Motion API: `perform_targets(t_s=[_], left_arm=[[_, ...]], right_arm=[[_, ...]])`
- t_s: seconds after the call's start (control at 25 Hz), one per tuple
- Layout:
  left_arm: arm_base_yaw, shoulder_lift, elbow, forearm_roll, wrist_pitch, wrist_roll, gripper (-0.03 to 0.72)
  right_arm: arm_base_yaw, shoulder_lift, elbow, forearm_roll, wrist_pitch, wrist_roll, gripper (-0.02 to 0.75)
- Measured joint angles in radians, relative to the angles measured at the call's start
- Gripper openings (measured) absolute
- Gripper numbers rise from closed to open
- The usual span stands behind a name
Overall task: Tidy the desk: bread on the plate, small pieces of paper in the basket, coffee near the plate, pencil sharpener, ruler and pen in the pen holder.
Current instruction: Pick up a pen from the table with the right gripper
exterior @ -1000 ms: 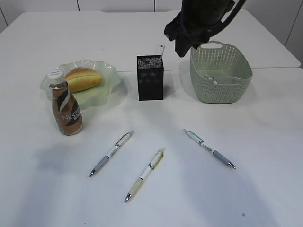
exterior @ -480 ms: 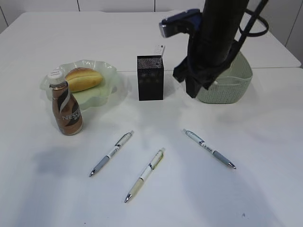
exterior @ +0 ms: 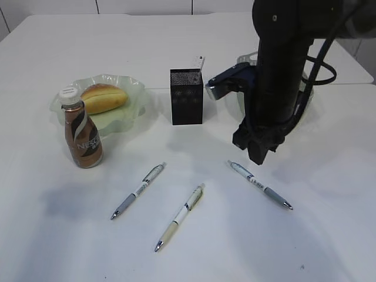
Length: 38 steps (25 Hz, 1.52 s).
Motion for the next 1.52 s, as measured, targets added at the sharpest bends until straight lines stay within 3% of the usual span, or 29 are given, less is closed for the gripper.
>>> perform_targets(t_s=[0.64, 0.72, 1.0, 1.52], left_arm=[[0.000, 0.000, 0.000, 0.000, 0.007, 0.000, 0.394], [0.000, 0.000, 0.000, 0.000, 0.007, 0.000, 0.394], [0.000, 0.000, 0.000, 0.004, 0.009, 0.000, 0.394], [0.000, 0.000, 0.000, 0.032, 0.011, 0.000, 0.394]], right_arm=[[0.000, 0.150, -0.007, -0.037, -0.040, -0.001, 0.353], [0.000, 0.198, -0.086, -0.038, -0.046, -0.001, 0.353], [-0.002, 0.221, -0.110, -0.038, -0.048, -0.002, 0.353], [-0.060, 0.229, -0.110, 0.010, -0.052, 0.008, 0.352]])
